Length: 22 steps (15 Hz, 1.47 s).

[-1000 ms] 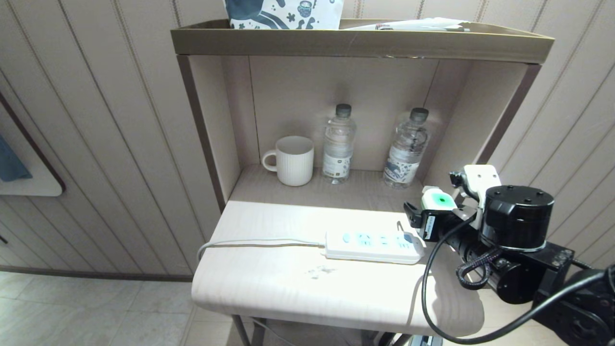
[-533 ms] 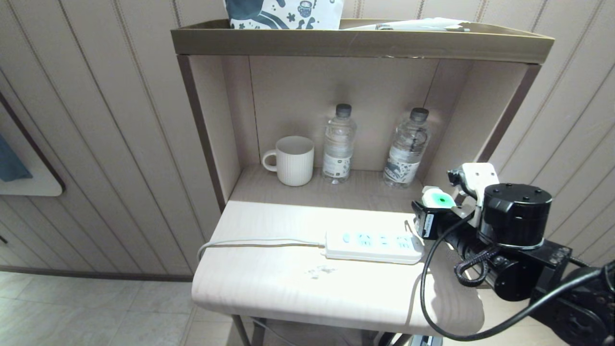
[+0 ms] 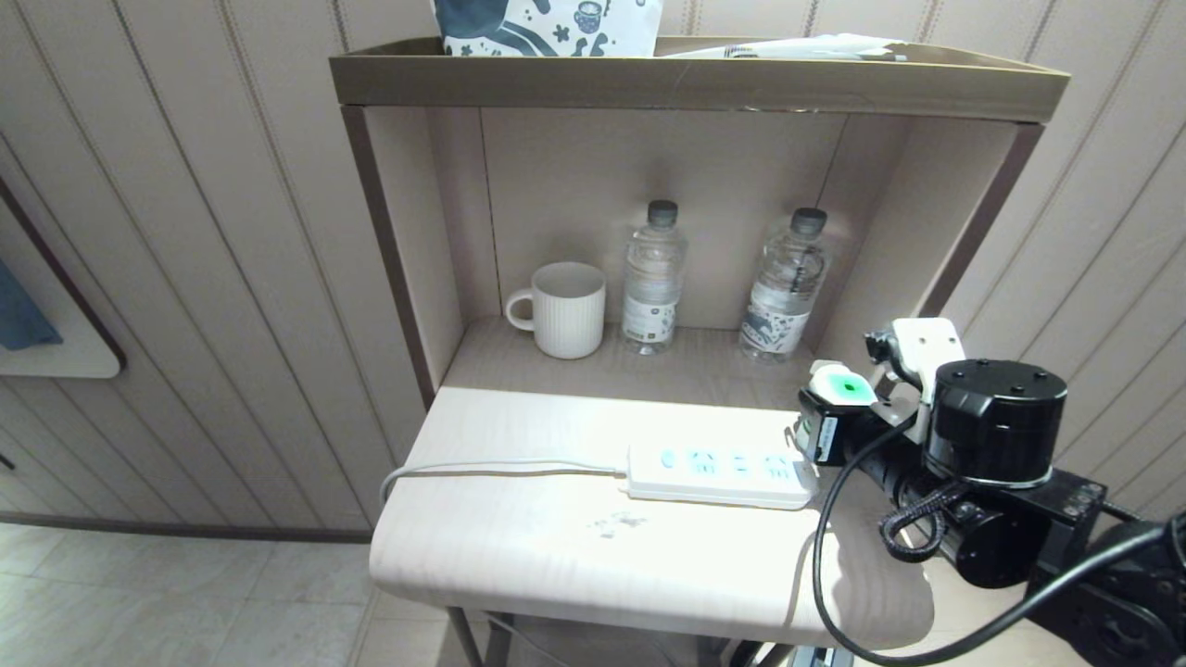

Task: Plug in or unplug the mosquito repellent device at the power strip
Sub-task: Pick up the mosquito repellent liquid, then insert the plug into the socket

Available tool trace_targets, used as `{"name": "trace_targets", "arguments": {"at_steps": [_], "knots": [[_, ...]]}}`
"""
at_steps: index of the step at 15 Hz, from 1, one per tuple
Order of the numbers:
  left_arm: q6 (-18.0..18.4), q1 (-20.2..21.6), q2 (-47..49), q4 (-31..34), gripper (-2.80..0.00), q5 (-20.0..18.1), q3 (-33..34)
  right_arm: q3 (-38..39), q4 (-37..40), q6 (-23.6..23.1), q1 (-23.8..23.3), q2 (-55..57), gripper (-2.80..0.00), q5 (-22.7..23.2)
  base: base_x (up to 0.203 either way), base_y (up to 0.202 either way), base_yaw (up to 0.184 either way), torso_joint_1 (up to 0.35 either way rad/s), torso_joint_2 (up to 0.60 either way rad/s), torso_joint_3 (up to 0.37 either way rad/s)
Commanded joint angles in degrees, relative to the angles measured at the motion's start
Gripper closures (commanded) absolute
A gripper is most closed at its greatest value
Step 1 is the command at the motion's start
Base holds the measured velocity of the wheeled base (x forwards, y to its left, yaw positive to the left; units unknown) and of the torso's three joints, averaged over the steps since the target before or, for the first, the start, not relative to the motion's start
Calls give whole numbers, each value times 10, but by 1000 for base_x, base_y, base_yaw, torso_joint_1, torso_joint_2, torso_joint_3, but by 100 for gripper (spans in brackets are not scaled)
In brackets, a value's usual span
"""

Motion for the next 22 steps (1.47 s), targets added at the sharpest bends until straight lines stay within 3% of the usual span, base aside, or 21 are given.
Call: {"name": "trace_targets", "arguments": {"at_steps": [1,4,7,9,11,15,17,19,22], "knots": [[0,0,0,0,0,0,0,3,0,0,8,-28,0,-2,0,0,0,0,0,0],[1,0,0,0,0,0,0,2,70,-4,45,-146,0,-9,0,0,0,0,0,0],[0,0,0,0,0,0,0,-29,236,-6,56,-258,0,-14,0,0,0,0,0,0],[0,0,0,0,0,0,0,-79,393,-5,60,-309,0,-14,0,0,0,0,0,0],[0,0,0,0,0,0,0,-163,605,2,76,-348,0,-11,0,0,0,0,0,0],[0,0,0,0,0,0,0,-367,978,80,167,-382,0,11,0,0,0,0,0,0],[0,0,0,0,0,0,0,-431,1084,118,210,-385,0,79,0,0,0,0,0,0],[0,0,0,0,0,0,0,-459,1135,127,218,-363,0,137,0,0,0,0,0,0],[0,0,0,0,0,0,0,-471,1162,109,219,-302,0,154,0,0,0,0,0,0]]}}
